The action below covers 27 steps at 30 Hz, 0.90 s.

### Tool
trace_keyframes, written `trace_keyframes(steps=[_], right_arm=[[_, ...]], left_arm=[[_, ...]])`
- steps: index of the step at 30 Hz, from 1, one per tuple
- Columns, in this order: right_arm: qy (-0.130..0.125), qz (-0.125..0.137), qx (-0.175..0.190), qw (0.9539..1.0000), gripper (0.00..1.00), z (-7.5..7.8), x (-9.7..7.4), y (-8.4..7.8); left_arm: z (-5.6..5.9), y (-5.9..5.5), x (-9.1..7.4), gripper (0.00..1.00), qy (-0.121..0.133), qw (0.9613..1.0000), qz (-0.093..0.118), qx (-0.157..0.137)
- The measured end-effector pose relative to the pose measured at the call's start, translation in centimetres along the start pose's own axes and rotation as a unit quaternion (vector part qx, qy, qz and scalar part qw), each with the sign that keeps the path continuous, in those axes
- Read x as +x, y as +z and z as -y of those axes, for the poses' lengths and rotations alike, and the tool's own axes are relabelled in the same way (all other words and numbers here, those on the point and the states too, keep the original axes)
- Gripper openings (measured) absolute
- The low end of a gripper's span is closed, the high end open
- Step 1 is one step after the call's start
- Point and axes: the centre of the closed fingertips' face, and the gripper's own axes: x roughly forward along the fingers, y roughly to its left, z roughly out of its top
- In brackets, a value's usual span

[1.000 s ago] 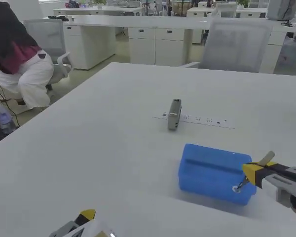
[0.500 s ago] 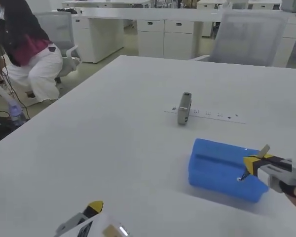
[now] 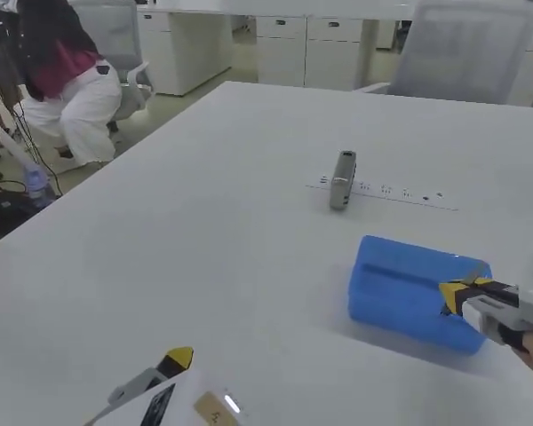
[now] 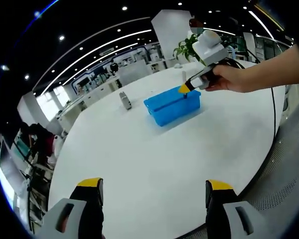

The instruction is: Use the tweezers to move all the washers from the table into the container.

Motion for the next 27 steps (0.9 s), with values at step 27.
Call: trace_keyframes(steps=[27], right_arm=[[0.07, 0.0, -0.114, 0.991, 0.03, -4.5, -6.3, 3.1]], left_arm=[[-0.7, 0.6, -0.4, 0.86, 0.012, 0.9995, 0.021, -0.019]])
